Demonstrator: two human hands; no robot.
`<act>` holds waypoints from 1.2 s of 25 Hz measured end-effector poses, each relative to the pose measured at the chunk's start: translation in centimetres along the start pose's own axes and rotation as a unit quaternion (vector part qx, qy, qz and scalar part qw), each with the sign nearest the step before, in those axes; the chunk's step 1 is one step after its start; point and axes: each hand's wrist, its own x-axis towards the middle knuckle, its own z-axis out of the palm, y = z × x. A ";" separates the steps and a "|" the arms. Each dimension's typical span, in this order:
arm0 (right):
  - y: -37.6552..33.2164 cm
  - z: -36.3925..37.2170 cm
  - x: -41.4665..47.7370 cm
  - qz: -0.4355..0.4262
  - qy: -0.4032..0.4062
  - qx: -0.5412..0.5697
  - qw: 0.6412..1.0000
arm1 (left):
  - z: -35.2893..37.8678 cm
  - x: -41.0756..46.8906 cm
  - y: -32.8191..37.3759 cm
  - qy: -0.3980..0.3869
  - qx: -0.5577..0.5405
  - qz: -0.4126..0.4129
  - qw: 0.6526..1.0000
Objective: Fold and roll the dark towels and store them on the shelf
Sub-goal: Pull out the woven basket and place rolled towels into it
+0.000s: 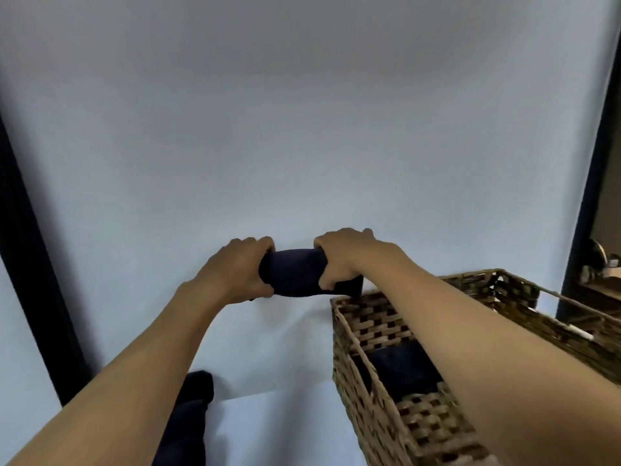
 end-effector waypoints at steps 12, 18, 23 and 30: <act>25.6 4.9 -3.1 0.037 -0.247 -0.071 0.966 | 13.5 10.0 21.7 -0.230 -0.017 0.083 0.970; 26.8 8.7 -0.4 0.048 -0.270 -0.366 0.889 | 21.0 11.7 27.2 -0.265 0.118 0.115 0.950; 27.6 13.3 -1.2 -0.017 -0.245 -0.258 0.935 | 24.3 9.9 26.2 -0.213 0.199 0.146 0.945; 28.5 14.7 -0.7 -0.095 -0.266 -0.279 0.918 | 24.3 9.8 25.9 -0.233 0.221 0.170 0.932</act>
